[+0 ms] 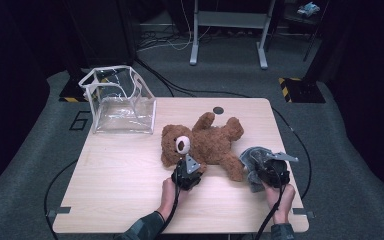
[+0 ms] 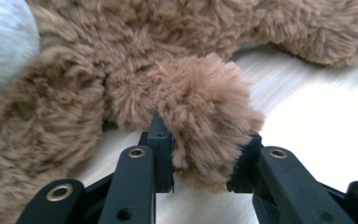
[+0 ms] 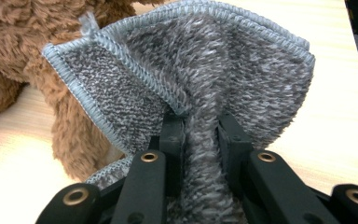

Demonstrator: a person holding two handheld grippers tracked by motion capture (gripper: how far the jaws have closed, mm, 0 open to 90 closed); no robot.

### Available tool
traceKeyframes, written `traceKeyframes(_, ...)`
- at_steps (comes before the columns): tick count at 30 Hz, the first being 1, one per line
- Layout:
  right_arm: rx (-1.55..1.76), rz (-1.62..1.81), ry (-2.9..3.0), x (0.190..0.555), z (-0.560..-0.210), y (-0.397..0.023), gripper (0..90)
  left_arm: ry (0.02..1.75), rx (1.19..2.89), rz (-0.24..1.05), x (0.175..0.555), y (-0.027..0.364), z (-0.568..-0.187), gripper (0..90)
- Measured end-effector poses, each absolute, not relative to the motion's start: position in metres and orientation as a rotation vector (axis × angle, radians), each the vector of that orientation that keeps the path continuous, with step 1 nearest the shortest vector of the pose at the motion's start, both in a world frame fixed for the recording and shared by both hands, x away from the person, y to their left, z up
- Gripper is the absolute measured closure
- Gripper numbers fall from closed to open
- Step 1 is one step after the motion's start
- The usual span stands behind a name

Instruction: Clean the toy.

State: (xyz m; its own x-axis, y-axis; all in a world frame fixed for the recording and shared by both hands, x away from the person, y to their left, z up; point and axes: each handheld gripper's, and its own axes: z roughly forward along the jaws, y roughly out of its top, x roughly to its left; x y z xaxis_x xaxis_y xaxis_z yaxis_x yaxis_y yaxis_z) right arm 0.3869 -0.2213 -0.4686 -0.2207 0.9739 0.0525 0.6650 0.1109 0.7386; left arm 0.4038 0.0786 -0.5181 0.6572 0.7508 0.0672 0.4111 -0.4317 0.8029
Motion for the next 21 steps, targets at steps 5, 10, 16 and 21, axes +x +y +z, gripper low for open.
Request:
traceKeyframes(5,1.599,0.907,1.938,0.387,-0.471,-0.222,75.3,0.874,2.06,0.539,0.41,0.084,-0.505,70.1)
traceKeyframes(10,1.598,0.91,1.944,0.386,-0.472,-0.22,75.3,0.876,2.043,0.531,0.418,0.088,-0.491,70.2)
traceKeyframes(16,1.591,0.918,1.944,0.386,-0.471,-0.217,75.3,0.869,2.025,0.539,0.427,0.09,-0.475,70.2)
traceKeyframes(21,1.582,0.923,1.949,0.385,-0.47,-0.215,75.3,0.851,2.03,0.537,0.435,0.09,-0.461,70.2)
